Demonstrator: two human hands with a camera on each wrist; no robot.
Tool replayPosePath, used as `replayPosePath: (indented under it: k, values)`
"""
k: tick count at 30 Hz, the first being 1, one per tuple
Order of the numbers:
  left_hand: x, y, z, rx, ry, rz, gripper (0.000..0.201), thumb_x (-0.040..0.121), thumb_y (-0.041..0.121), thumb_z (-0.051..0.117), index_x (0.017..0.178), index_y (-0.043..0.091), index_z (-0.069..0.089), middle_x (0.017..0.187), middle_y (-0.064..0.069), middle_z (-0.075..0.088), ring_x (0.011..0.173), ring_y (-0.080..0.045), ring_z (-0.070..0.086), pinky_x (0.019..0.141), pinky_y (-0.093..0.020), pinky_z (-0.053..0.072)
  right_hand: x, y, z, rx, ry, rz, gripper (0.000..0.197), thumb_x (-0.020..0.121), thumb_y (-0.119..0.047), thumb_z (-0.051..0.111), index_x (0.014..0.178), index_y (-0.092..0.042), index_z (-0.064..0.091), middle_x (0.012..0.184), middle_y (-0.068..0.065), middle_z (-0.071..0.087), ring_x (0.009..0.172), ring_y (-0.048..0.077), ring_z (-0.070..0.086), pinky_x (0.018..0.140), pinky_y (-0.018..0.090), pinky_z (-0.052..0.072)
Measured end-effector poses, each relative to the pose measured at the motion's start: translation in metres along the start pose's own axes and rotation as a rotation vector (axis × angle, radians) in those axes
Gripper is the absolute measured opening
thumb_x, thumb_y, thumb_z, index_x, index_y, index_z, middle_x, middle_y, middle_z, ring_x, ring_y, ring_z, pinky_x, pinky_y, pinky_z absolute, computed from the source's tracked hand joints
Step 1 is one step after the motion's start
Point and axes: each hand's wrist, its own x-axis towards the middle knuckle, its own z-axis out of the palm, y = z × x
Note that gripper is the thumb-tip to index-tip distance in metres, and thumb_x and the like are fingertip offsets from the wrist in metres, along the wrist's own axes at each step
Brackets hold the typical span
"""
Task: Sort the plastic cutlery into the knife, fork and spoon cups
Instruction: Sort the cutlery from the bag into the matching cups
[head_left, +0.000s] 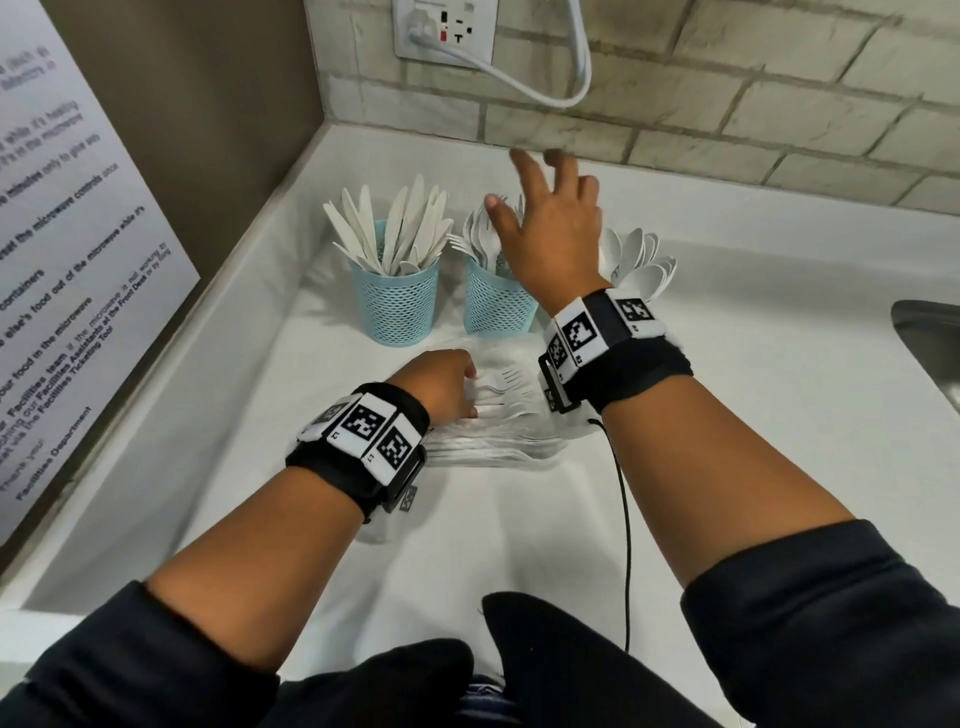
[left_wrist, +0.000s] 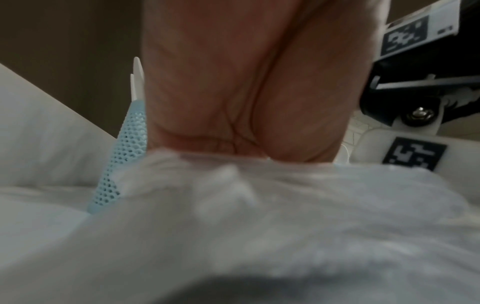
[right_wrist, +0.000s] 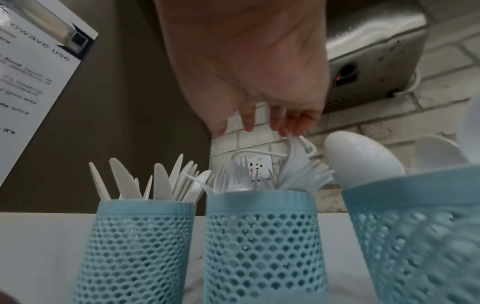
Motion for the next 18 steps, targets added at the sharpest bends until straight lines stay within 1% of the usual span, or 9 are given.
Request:
replayPosePath:
  k: [2, 4, 7, 9, 11, 13, 14, 16, 18]
  values:
    - [0.000, 0.000, 0.000, 0.018, 0.005, -0.002, 0.049, 0.084, 0.023, 0.067, 0.128, 0.012, 0.049, 0.132, -0.006, 0.053, 0.122, -0.021, 0.049, 0.099, -0.028, 0.038, -0.002, 0.002, 0.009, -0.027, -0.185, -0.084, 0.058, 0.099, -0.045, 0.029, 0.149, -0.019, 0.016, 0.158, 0.007, 0.012, 0.142, 0.026, 0.017, 0.112, 0.039, 0.019]
    - [0.000, -0.001, 0.000, 0.039, 0.006, 0.000, 0.049, 0.084, 0.024, 0.067, 0.128, 0.010, 0.050, 0.132, -0.007, 0.053, 0.121, -0.022, 0.050, 0.099, -0.028, 0.038, -0.006, 0.005, 0.018, -0.095, -0.353, -0.134, 0.061, 0.101, -0.043, 0.022, 0.150, -0.012, 0.004, 0.159, 0.007, 0.004, 0.147, 0.020, 0.007, 0.117, 0.040, 0.002]
    - [0.001, -0.002, -0.001, 0.059, 0.006, -0.005, 0.047, 0.085, 0.023, 0.066, 0.127, 0.009, 0.050, 0.131, -0.008, 0.054, 0.121, -0.023, 0.050, 0.098, -0.029, 0.038, -0.004, 0.009, 0.018, -0.116, -0.457, -0.144, 0.062, 0.101, -0.041, 0.022, 0.150, -0.010, 0.000, 0.159, 0.008, 0.005, 0.147, 0.018, 0.006, 0.117, 0.042, -0.004]
    - [0.001, -0.002, -0.002, 0.071, 0.005, -0.008, 0.046, 0.086, 0.023, 0.065, 0.128, 0.009, 0.050, 0.132, -0.008, 0.053, 0.121, -0.023, 0.050, 0.098, -0.028, 0.038, 0.000, 0.006, 0.008, -0.055, -0.441, -0.162, 0.058, 0.101, -0.036, 0.030, 0.150, -0.011, 0.011, 0.158, 0.009, 0.014, 0.146, 0.022, 0.012, 0.117, 0.044, 0.004]
    - [0.001, 0.000, -0.003, 0.082, 0.000, 0.000, 0.045, 0.087, 0.023, 0.064, 0.128, 0.008, 0.051, 0.132, -0.008, 0.054, 0.121, -0.024, 0.050, 0.097, -0.028, 0.038, 0.000, 0.005, -0.004, 0.043, -0.282, -0.182, 0.049, 0.097, -0.026, 0.040, 0.144, -0.012, 0.032, 0.150, 0.009, 0.035, 0.139, 0.025, 0.030, 0.114, 0.043, 0.020]
    - [0.001, 0.002, -0.004, 0.091, -0.008, 0.005, 0.044, 0.088, 0.024, 0.063, 0.127, 0.007, 0.053, 0.131, -0.009, 0.055, 0.120, -0.024, 0.051, 0.097, -0.028, 0.038, -0.003, 0.003, -0.018, 0.207, -0.086, -0.129, 0.038, 0.092, -0.018, 0.047, 0.129, -0.013, 0.054, 0.130, 0.007, 0.058, 0.121, 0.024, 0.053, 0.103, 0.034, 0.038]
    - [0.000, 0.003, -0.004, 0.090, -0.013, 0.004, 0.044, 0.088, 0.026, 0.062, 0.127, 0.007, 0.053, 0.132, -0.009, 0.054, 0.121, -0.024, 0.051, 0.097, -0.028, 0.038, -0.005, 0.002, -0.025, 0.291, -0.052, -0.086, 0.031, 0.090, -0.016, 0.050, 0.118, -0.012, 0.062, 0.116, 0.006, 0.067, 0.108, 0.023, 0.061, 0.094, 0.030, 0.045]
    - [-0.001, 0.004, -0.004, 0.084, -0.019, 0.006, 0.047, 0.089, 0.030, 0.060, 0.128, 0.007, 0.051, 0.134, -0.008, 0.053, 0.122, -0.024, 0.049, 0.099, -0.029, 0.037, -0.009, 0.004, -0.042, 0.391, -0.157, -0.011, 0.022, 0.087, -0.012, 0.052, 0.100, -0.010, 0.070, 0.093, 0.006, 0.072, 0.078, 0.018, 0.068, 0.076, 0.024, 0.053]
    - [-0.002, 0.004, -0.003, 0.089, -0.026, 0.013, 0.047, 0.088, 0.032, 0.060, 0.127, 0.008, 0.052, 0.133, -0.007, 0.053, 0.121, -0.023, 0.049, 0.100, -0.030, 0.038, -0.015, 0.007, -0.058, 0.348, -0.420, 0.029, 0.019, 0.087, -0.009, 0.053, 0.094, -0.008, 0.071, 0.083, 0.005, 0.071, 0.061, 0.010, 0.065, 0.056, 0.014, 0.051]
